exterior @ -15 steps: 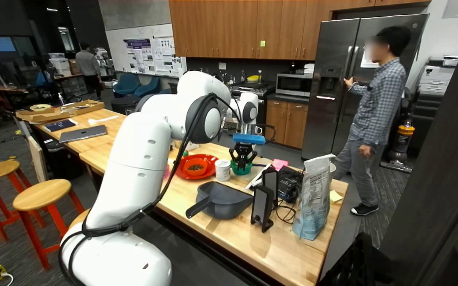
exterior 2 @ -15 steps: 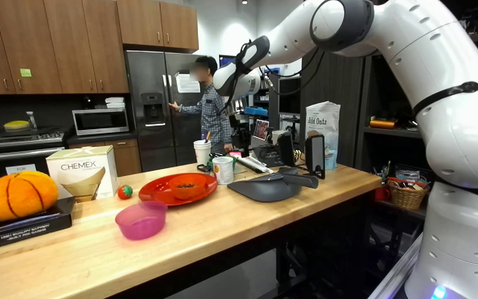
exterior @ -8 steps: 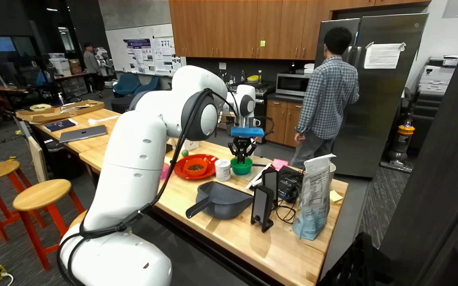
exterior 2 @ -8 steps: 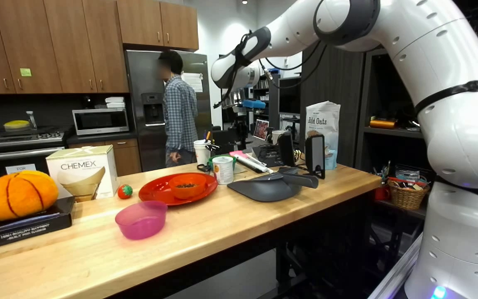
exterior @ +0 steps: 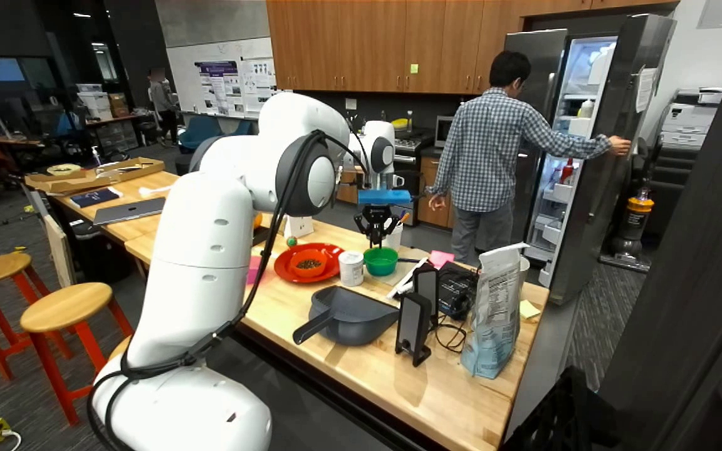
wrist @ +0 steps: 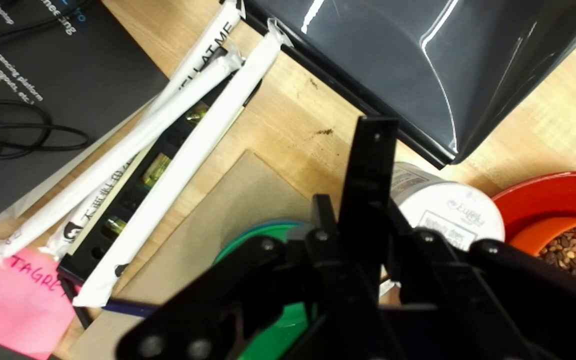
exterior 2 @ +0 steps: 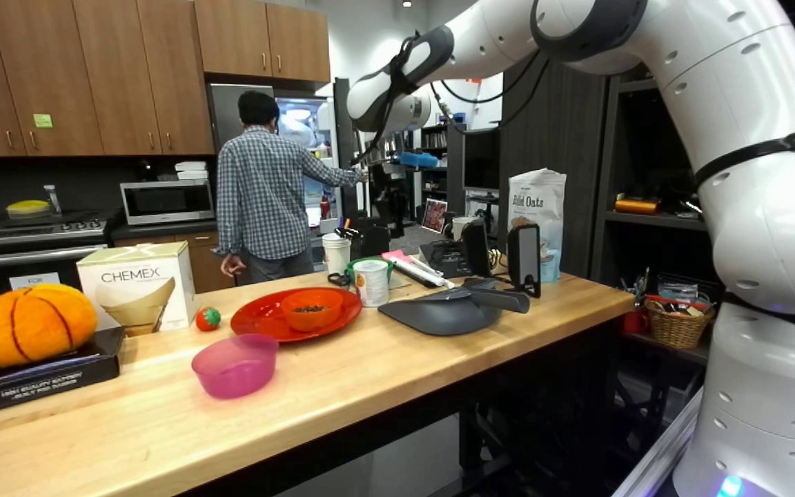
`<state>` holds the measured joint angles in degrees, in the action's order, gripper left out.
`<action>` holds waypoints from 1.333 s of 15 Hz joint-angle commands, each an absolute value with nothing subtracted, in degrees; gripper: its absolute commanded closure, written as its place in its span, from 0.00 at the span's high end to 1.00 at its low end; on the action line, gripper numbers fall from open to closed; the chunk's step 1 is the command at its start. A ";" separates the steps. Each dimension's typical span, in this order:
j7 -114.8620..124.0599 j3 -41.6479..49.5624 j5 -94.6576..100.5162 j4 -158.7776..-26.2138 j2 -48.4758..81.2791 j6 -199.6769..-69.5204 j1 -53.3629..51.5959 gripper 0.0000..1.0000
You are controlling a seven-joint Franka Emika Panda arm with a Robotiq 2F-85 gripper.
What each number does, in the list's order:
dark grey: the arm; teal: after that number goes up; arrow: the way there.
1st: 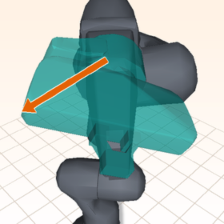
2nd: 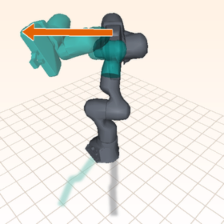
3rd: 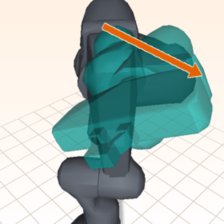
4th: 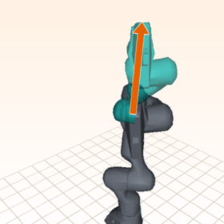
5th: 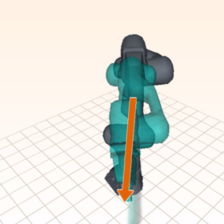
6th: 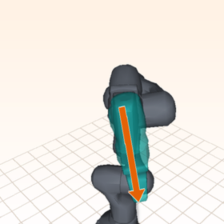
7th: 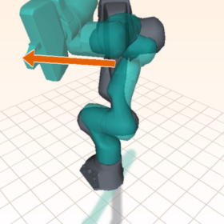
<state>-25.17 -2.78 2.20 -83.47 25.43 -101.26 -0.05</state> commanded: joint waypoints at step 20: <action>-27.06 -3.96 -0.45 -113.53 0.05 -104.04 -2.21 0.06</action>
<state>-25.58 -3.86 0.93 -109.63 3.58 -104.13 -1.99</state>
